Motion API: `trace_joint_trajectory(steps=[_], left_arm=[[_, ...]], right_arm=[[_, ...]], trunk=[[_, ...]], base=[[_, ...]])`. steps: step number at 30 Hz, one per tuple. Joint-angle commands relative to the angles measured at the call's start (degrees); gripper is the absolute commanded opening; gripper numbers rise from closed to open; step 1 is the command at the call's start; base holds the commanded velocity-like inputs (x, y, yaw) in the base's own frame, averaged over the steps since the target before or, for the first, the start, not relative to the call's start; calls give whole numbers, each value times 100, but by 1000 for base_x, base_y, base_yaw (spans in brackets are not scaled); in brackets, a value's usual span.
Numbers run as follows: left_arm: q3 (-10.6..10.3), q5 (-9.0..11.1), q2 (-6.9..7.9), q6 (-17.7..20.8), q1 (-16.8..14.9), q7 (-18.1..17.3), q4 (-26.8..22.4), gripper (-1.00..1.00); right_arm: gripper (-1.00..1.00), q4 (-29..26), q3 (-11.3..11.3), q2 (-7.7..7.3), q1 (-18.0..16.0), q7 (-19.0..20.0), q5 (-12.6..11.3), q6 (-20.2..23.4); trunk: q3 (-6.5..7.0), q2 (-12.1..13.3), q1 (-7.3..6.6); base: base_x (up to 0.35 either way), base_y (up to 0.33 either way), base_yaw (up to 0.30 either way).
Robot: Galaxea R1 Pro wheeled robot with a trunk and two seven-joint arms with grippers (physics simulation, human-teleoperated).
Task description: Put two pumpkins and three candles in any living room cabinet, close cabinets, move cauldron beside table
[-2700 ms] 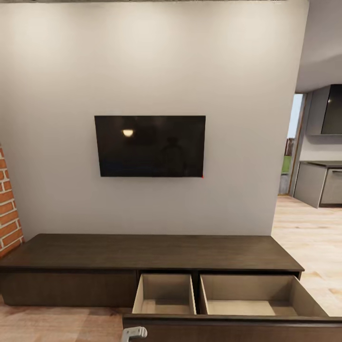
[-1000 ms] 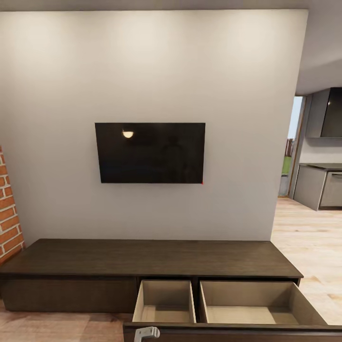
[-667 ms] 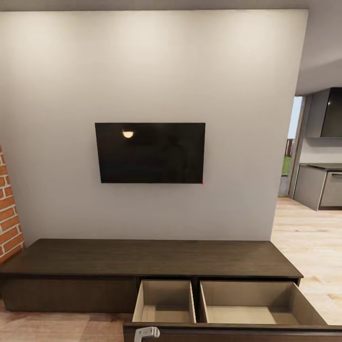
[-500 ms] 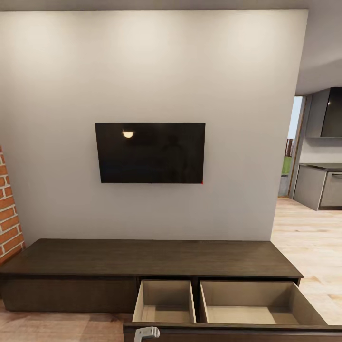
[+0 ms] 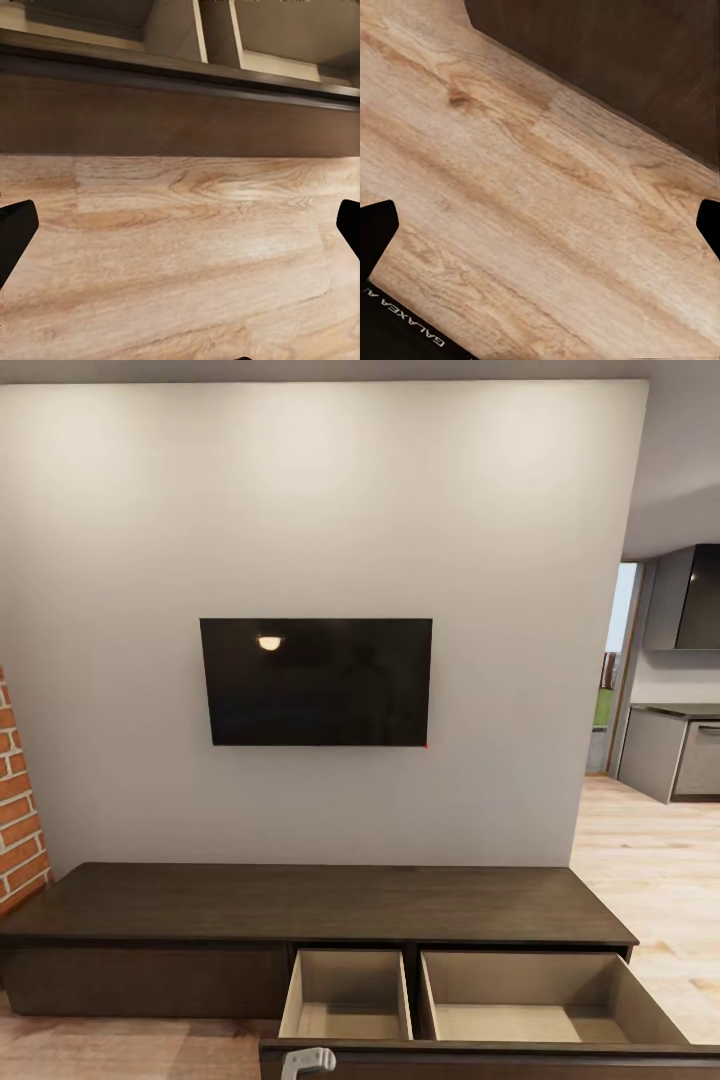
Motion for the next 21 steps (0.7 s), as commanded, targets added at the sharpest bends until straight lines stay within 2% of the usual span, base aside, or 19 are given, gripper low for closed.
trace_joint_trajectory(steps=[1, 6, 8, 9, 10, 16, 21], left_arm=[[6, 63, 9, 44, -1, -3, -10, 100], [21, 68, 48, 31, -1, 6, -10, 100], [26, 69, 54, 29, -1, 7, -10, 100], [30, 73, 63, 29, -1, 7, -10, 100], [31, 80, 75, 28, -1, 7, -10, 100], [32, 86, 88, 22, -1, 8, -12, 100], [30, 87, 85, -24, -1, 8, -11, 100]], right_arm=[[100, 5, -61, -18, -6, 22, -184, -24], [100, 13, -233, -2, -6, 29, -470, -30], [100, 5, -271, -73, -6, 20, -532, -25], [100, -13, -286, -195, -6, 20, -663, -24], [100, -25, -274, -232, -6, 24, -722, -26], [100, -36, -269, -261, -6, 27, -775, -34], [100, -38, -276, -269, -6, 28, -782, -36]], trunk=[[-7, -4, 0], [-7, -4, 0], [-7, -4, 0], [-7, -4, 0], [-7, -4, 0], [-7, -4, 0], [-7, -4, 0]], base=[[0, 0, 0], [0, 0, 0], [0, 0, 0], [44, 0, 0], [165, 0, 0], [217, 0, 0], [44, 0, 0]])
